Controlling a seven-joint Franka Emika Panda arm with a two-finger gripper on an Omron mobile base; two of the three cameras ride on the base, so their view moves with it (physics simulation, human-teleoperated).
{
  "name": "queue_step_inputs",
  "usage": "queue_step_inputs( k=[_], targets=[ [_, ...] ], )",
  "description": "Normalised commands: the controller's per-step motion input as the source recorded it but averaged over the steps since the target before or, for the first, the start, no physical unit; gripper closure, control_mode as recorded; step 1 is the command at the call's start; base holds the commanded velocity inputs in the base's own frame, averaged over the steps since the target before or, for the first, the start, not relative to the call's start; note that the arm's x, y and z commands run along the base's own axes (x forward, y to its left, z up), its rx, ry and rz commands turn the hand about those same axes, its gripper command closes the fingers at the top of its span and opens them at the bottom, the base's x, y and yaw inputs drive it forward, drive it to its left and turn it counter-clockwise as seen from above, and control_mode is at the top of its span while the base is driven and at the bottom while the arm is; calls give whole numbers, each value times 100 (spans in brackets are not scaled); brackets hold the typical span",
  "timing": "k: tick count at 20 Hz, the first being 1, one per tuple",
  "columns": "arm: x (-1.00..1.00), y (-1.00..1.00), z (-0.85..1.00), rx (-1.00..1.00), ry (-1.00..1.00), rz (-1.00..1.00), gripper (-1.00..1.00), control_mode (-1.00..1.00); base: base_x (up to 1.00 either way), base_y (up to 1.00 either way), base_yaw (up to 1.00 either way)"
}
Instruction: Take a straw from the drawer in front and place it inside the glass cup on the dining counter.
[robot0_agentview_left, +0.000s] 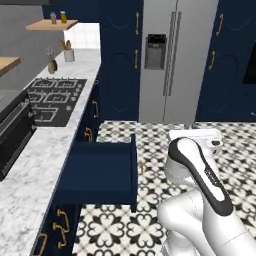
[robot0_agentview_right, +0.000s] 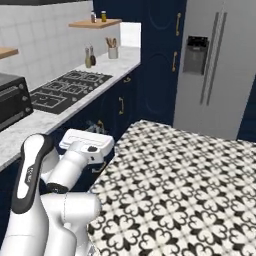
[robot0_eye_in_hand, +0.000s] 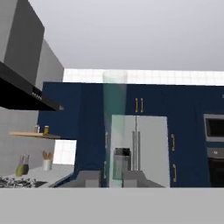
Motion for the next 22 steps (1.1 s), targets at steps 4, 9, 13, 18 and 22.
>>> queue_step_inputs(
  k=[4, 9, 13, 18, 22],
  targets=[
    [0, 0, 0, 0, 0, 0, 100, 100, 1, -51, -47],
    [0, 0, 0, 0, 0, 0, 100, 100, 11, -26, -53],
    [0, 0, 0, 0, 0, 0, 100, 100, 12, -43, -36],
    [0, 0, 0, 0, 0, 0, 100, 100, 4, -47, -10],
    [0, 0, 0, 0, 0, 0, 100, 100, 0, -60, -9]
  ],
)
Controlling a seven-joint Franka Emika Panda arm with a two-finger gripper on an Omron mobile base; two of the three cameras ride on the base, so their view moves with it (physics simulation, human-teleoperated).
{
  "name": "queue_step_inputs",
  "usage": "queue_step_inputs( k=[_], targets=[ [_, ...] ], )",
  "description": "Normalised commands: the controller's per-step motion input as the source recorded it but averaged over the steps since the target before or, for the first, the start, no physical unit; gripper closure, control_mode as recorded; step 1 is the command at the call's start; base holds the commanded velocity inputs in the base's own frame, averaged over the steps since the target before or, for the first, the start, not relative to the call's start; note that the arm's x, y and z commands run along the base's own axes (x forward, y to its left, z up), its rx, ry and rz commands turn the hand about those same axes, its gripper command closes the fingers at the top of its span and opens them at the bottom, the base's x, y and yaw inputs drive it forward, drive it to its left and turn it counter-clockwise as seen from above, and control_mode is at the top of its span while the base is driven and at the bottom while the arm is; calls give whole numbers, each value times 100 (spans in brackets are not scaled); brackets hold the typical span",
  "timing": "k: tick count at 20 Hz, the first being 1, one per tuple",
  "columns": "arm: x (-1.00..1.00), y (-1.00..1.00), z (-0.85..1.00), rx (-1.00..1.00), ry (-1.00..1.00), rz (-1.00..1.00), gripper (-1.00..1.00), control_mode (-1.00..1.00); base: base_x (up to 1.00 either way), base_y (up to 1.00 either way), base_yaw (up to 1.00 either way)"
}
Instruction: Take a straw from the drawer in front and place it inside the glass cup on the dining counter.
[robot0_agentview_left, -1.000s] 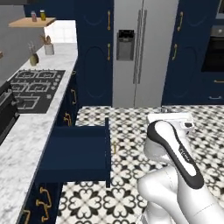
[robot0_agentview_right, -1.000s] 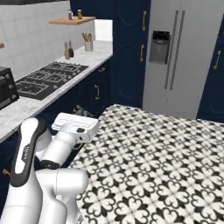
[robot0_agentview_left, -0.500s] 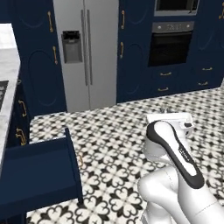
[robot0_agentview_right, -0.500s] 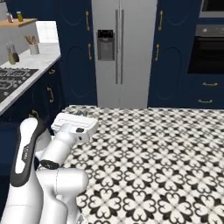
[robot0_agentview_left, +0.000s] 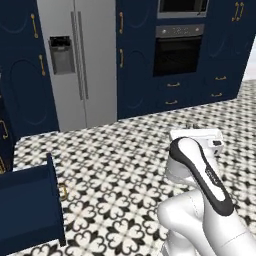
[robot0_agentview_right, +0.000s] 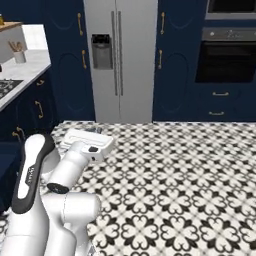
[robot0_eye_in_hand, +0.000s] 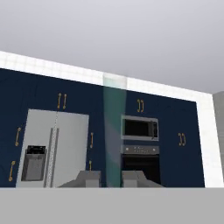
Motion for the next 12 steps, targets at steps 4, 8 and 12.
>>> queue_step_inputs(
  k=[4, 8, 12],
  targets=[
    [0, 0, 0, 0, 0, 0, 100, 100, 0, -46, -29],
    [0, 0, 0, 0, 0, 0, 100, 100, 0, -23, -55],
    [0, 0, 0, 0, 0, 0, 100, 100, 0, -8, -66]
  ],
)
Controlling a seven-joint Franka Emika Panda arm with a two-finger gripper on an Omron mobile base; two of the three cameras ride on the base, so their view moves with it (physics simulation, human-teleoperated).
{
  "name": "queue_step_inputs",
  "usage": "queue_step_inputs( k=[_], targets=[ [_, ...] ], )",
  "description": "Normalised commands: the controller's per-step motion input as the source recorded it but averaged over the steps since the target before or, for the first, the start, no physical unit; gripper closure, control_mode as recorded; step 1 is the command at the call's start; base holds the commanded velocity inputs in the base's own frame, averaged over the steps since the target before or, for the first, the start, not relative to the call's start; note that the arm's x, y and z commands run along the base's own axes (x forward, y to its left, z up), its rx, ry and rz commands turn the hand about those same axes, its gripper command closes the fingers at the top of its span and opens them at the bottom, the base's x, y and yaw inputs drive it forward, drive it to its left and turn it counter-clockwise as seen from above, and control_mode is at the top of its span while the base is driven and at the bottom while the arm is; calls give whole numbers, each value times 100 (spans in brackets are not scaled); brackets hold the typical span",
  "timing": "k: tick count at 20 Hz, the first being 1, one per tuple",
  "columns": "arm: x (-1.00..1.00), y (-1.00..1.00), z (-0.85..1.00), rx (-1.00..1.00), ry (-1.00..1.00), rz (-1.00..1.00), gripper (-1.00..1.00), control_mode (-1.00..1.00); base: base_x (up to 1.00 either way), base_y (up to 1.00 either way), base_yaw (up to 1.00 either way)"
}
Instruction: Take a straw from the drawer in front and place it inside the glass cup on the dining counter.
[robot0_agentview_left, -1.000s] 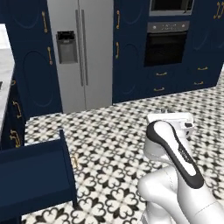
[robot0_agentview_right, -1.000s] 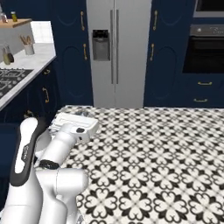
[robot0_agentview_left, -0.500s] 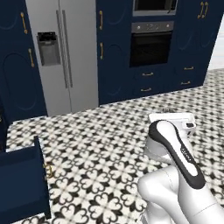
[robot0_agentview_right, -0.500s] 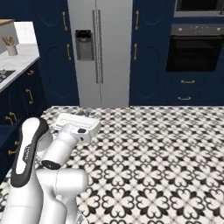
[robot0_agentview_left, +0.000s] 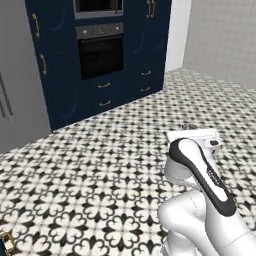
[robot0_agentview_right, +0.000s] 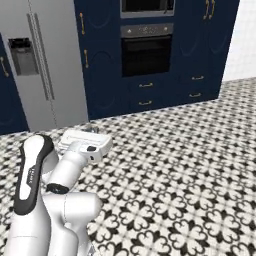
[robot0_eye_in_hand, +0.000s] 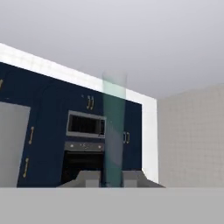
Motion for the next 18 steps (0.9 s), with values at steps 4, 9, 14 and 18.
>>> queue_step_inputs(
  k=[4, 9, 14, 18],
  targets=[
    [0, 0, 0, 0, 0, 0, 100, 100, 0, 0, -72],
    [0, 0, 0, 0, 0, 0, 100, 100, 0, -1, -70],
    [0, 0, 0, 0, 0, 0, 100, 100, 19, -1, -59],
    [0, 0, 0, 0, 0, 0, 100, 100, 67, 14, -37]
  ],
)
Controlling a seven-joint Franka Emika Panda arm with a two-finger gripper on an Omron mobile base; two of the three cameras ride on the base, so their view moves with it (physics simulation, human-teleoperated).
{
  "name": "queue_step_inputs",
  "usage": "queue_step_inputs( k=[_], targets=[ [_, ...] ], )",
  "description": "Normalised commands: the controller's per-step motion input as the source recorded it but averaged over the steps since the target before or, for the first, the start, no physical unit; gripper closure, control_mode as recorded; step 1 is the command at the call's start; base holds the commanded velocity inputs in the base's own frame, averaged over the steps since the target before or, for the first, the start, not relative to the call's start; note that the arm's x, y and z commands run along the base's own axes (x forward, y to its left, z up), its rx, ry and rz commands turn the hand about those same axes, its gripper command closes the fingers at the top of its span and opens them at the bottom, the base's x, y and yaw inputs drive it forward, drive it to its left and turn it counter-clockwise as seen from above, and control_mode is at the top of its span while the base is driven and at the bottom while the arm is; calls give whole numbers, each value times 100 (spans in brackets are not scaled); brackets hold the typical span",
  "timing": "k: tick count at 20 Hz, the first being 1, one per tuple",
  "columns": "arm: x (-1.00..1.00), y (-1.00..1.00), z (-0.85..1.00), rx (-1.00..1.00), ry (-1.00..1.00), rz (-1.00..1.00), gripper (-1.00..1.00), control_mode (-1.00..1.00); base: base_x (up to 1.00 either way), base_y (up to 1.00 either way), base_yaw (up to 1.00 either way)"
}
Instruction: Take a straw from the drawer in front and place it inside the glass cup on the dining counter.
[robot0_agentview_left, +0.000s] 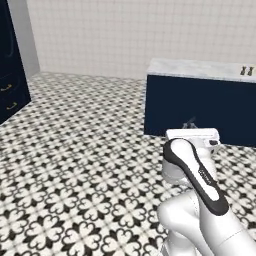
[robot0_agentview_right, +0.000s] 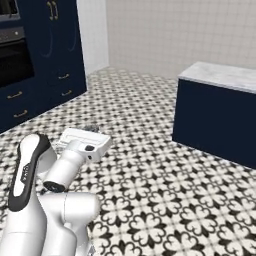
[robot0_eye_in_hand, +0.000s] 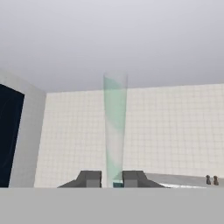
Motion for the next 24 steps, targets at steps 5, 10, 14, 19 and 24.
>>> queue_step_inputs(
  k=[5, 10, 14, 19, 24],
  targets=[
    [0, 0, 0, 0, 0, 0, 100, 100, 100, 78, -15],
    [0, 0, 0, 0, 0, 0, 100, 100, 100, 100, -4],
    [0, 0, 0, 0, 0, 0, 100, 100, 100, 84, 0],
    [0, 0, 0, 0, 0, 0, 100, 100, 100, 54, -7],
    [0, 0, 0, 0, 0, 0, 100, 100, 100, 51, -20]
  ],
)
